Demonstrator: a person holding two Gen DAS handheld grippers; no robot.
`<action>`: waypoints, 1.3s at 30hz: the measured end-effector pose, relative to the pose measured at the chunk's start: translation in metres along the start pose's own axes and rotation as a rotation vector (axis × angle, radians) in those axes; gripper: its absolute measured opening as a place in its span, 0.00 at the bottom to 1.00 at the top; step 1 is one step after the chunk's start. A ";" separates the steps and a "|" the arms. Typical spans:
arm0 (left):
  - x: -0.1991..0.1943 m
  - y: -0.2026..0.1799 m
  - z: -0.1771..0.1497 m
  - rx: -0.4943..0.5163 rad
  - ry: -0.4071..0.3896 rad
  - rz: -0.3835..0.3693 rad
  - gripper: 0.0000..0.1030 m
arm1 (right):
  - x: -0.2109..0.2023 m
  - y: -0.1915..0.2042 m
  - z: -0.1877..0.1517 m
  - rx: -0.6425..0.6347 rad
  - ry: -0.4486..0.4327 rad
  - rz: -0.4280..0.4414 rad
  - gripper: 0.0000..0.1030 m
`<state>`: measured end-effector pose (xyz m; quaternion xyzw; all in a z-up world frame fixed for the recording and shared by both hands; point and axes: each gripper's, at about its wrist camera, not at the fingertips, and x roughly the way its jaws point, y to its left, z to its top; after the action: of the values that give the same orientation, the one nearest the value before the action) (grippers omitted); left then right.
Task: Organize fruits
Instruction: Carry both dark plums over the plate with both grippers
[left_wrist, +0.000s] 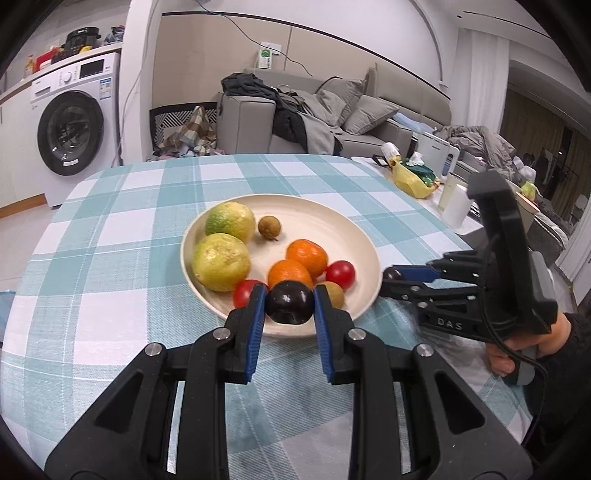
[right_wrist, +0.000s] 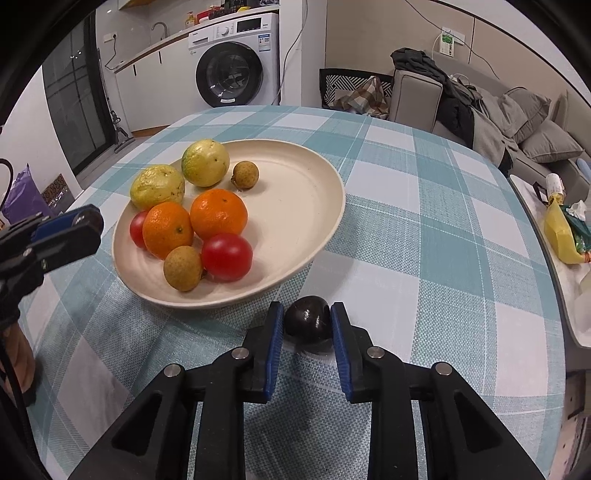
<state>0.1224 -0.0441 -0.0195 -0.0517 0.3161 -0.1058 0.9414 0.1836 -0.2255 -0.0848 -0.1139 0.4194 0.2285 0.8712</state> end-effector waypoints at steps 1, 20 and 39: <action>0.000 0.002 0.001 -0.006 -0.001 0.002 0.22 | 0.000 0.000 0.000 0.000 -0.001 -0.001 0.25; 0.001 0.004 0.010 0.006 -0.034 0.051 0.22 | -0.037 0.000 0.004 0.014 -0.137 0.021 0.24; 0.007 0.005 0.029 0.012 -0.082 0.084 0.22 | -0.048 0.018 0.017 0.040 -0.302 0.098 0.24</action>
<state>0.1462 -0.0396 -0.0012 -0.0369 0.2786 -0.0659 0.9574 0.1597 -0.2184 -0.0367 -0.0405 0.2932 0.2769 0.9142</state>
